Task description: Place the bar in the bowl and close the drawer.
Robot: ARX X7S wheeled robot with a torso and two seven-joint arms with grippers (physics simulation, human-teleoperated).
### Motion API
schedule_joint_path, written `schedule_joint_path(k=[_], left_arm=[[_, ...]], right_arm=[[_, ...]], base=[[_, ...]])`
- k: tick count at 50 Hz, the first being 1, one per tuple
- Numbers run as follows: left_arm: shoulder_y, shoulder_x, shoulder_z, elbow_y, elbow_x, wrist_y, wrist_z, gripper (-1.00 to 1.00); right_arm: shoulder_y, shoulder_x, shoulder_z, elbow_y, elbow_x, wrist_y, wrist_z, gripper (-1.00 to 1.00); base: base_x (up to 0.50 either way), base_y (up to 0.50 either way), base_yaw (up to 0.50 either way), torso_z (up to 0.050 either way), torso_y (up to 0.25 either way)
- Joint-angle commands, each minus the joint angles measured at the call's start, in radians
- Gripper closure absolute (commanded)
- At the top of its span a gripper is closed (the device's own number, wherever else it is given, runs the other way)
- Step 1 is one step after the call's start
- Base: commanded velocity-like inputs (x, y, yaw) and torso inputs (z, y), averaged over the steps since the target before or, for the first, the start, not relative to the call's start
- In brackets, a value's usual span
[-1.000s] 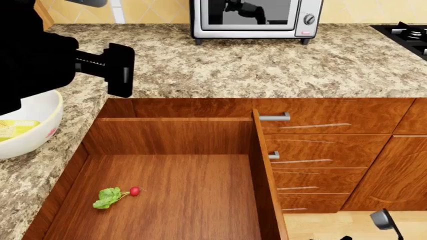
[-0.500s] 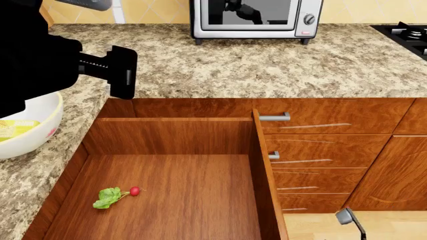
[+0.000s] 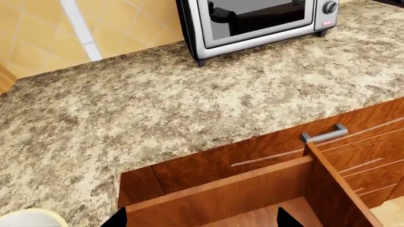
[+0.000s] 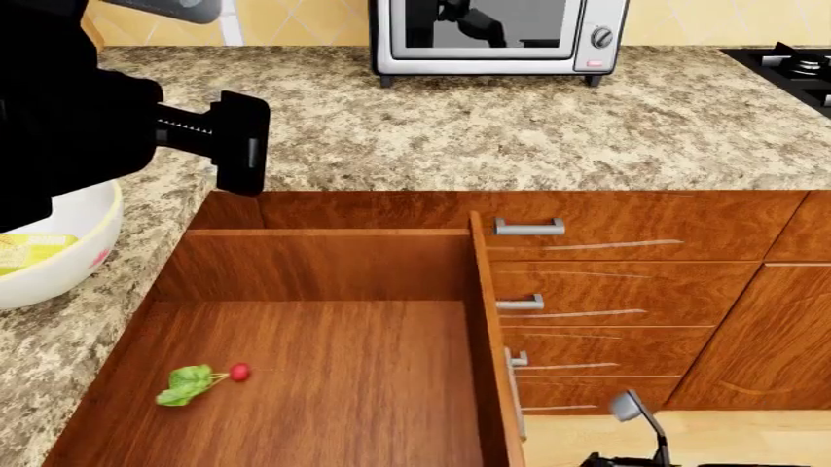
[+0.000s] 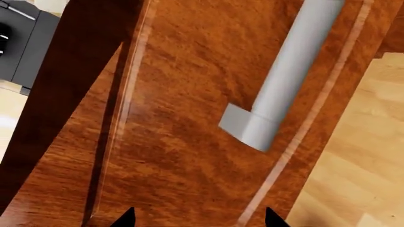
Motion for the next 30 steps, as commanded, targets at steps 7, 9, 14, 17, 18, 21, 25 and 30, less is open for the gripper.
schedule_joint_path(k=[7, 9, 14, 17, 18, 21, 25, 30], left_arm=[[0.002, -0.003, 0.006, 0.001, 0.006, 0.004, 0.006, -1.0], [0.003, -0.003, 0.007, 0.001, 0.008, 0.005, 0.008, -1.0], [0.003, -0.004, 0.009, 0.002, 0.007, 0.005, 0.009, -1.0], [0.002, -0.005, 0.01, 0.002, 0.006, 0.006, 0.009, -1.0], [0.003, -0.005, 0.01, 0.001, 0.008, 0.006, 0.01, -1.0], [0.003, -0.004, 0.012, 0.0, 0.011, 0.006, 0.013, -1.0], [0.005, -0.005, 0.014, 0.001, 0.013, 0.006, 0.015, -1.0], [0.003, -0.007, 0.015, 0.003, 0.009, 0.008, 0.014, -1.0]], right_arm=[[0.034, -0.107, 0.003, 0.023, -0.023, 0.046, -0.019, -1.0], [0.037, -0.118, 0.003, 0.032, -0.023, 0.05, -0.024, -1.0], [0.048, -0.139, 0.003, 0.033, -0.028, 0.059, -0.029, -1.0], [0.054, -0.151, 0.004, 0.027, -0.03, 0.065, -0.026, -1.0], [0.056, -0.156, 0.005, 0.028, -0.029, 0.068, -0.025, -1.0], [0.057, -0.173, 0.006, 0.033, -0.028, 0.075, -0.025, -1.0], [0.058, -0.188, 0.012, 0.037, -0.017, 0.084, -0.03, -1.0], [0.069, -0.192, 0.025, 0.005, 0.003, 0.097, -0.011, -1.0]], base=[[0.0, 0.0, 0.0, 0.0, 0.0], [0.0, 0.0, 0.0, 0.0, 0.005], [0.0, 0.0, 0.0, 0.0, 0.0], [0.0, 0.0, 0.0, 0.0, 0.0], [0.0, 0.0, 0.0, 0.0, 0.0], [0.0, 0.0, 0.0, 0.0, 0.0], [0.0, 0.0, 0.0, 0.0, 0.0], [0.0, 0.0, 0.0, 0.0, 0.002]])
